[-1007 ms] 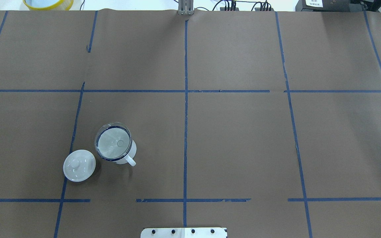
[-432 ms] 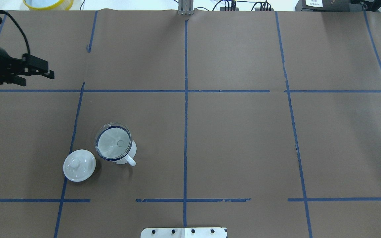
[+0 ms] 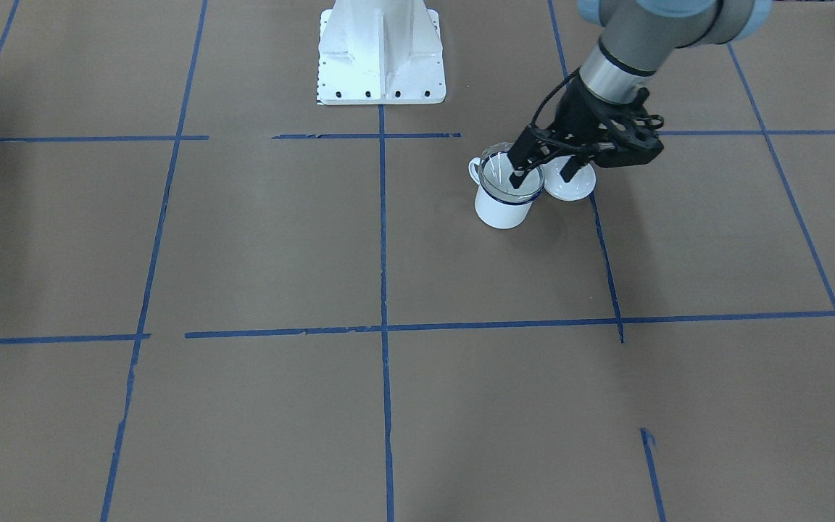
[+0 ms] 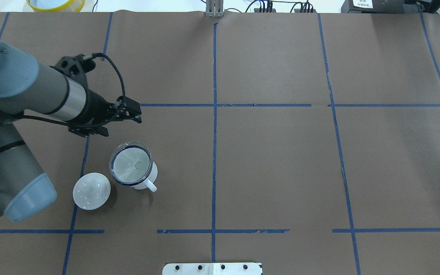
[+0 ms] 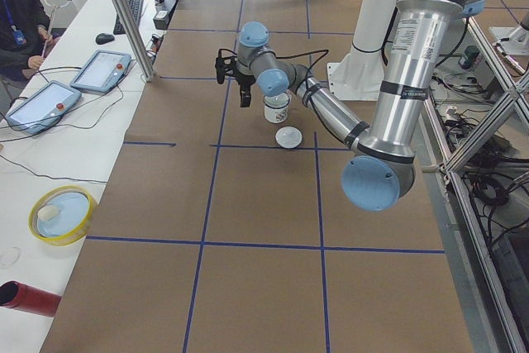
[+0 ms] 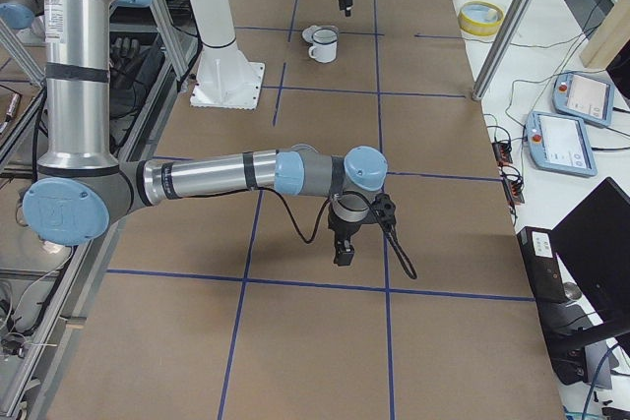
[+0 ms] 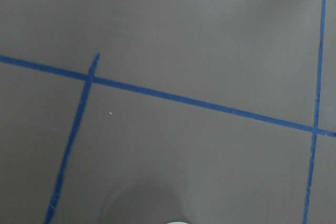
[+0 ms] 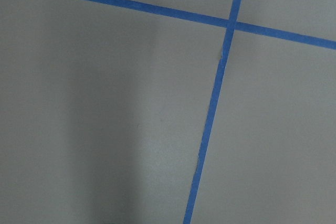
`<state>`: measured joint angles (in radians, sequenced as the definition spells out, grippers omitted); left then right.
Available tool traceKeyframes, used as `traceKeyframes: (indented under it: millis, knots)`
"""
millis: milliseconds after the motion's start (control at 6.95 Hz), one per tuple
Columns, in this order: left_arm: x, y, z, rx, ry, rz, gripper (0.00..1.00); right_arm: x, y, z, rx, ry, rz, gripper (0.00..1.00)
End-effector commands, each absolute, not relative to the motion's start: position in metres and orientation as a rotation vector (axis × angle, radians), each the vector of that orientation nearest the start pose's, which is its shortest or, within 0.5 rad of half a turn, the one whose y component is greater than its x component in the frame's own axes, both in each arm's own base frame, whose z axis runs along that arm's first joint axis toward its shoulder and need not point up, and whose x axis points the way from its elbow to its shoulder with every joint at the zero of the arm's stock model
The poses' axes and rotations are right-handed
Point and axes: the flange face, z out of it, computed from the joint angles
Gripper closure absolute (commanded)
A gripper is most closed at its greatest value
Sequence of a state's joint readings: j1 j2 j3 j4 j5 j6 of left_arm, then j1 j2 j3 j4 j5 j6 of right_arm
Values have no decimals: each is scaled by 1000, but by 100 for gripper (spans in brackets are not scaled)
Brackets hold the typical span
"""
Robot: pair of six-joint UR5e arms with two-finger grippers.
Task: Remove funnel from cup
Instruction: 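Move the left gripper over the glass funnel in the white mug and grasp it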
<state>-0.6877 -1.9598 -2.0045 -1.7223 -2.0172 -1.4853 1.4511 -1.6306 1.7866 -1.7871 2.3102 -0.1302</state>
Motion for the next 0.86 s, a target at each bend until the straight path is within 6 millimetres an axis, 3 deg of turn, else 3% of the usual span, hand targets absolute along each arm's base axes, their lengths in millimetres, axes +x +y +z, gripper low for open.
traceKeyframes:
  millis: [0, 288, 432, 576, 719]
  knots:
    - [440, -402, 231, -69, 1000, -326, 3, 11, -462, 605, -53, -741, -216, 0]
    - [447, -399, 242, -79, 979, -323, 16, 11, -462, 605, -53, -741, -216, 0]
    - [446, -399, 240, -78, 982, -322, 45, 11, -462, 605, -53, -741, -216, 0]
    - [443, -397, 237, -77, 987, -322, 99, 11, -462, 605, -53, -741, -216, 0]
    - [442, -397, 237, -77, 986, -322, 100, 11, -462, 605, -53, -741, -216, 0]
